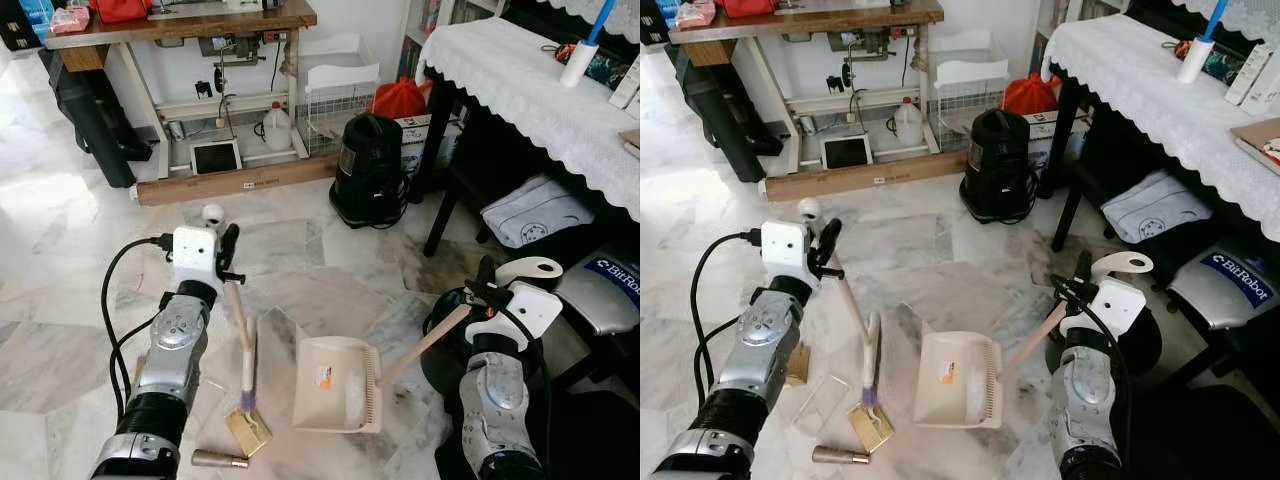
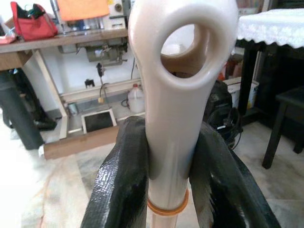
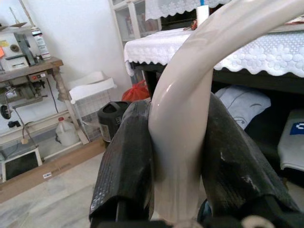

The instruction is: Sweep floor

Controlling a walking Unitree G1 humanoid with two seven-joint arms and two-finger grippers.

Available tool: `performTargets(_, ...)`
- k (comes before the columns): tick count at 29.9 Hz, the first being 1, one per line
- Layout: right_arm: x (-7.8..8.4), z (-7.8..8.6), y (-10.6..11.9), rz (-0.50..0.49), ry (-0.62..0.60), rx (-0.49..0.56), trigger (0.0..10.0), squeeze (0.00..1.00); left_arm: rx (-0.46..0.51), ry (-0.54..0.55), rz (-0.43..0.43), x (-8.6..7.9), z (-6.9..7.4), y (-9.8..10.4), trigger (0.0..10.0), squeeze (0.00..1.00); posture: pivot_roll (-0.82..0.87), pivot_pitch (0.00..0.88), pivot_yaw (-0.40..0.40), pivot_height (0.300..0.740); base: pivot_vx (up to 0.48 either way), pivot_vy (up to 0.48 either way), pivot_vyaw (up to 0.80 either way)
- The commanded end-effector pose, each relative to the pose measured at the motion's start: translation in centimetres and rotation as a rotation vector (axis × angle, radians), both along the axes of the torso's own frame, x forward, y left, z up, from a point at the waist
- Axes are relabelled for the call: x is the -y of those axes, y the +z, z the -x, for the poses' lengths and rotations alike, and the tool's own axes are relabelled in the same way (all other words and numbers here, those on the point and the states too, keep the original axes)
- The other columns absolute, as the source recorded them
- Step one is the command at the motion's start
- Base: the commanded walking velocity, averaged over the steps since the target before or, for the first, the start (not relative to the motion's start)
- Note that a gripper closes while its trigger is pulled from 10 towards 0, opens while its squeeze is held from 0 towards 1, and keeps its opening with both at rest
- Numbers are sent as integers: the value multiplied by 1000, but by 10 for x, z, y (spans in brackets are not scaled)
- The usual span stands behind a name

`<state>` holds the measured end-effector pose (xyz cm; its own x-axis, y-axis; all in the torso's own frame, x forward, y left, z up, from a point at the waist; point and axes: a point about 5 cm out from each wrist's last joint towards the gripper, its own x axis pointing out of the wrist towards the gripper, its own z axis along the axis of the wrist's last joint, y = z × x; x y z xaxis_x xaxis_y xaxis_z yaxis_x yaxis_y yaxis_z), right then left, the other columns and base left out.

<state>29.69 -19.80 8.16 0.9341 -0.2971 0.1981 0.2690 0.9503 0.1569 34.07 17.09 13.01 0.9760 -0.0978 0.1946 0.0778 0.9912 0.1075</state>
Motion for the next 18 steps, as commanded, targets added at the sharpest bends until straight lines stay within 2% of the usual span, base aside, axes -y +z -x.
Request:
performTargets(1, 1, -2, 10, 13, 6, 39, 10000, 0, 54, 11, 3, 0, 0, 5, 10000, 0, 63, 0, -22, 740, 0, 0, 0)
performTargets(8, 6, -5, 14, 41, 18, 36, 10000, 0, 35, 41, 15, -8, 8, -6, 10000, 0, 80, 0, -45, 740, 0, 0, 0)
performTargets(15, 8, -7, 17, 51, 25, 37, 10000, 0, 50, 40, 14, -4, 13, -8, 10000, 0, 116, 0, -69, 740, 0, 0, 0)
performTargets(18, 3, -11, 17, 49, 38, 30, 10000, 0, 53, 39, 12, -3, 16, -8, 10000, 0, 142, 0, -72, 740, 0, 0, 692)
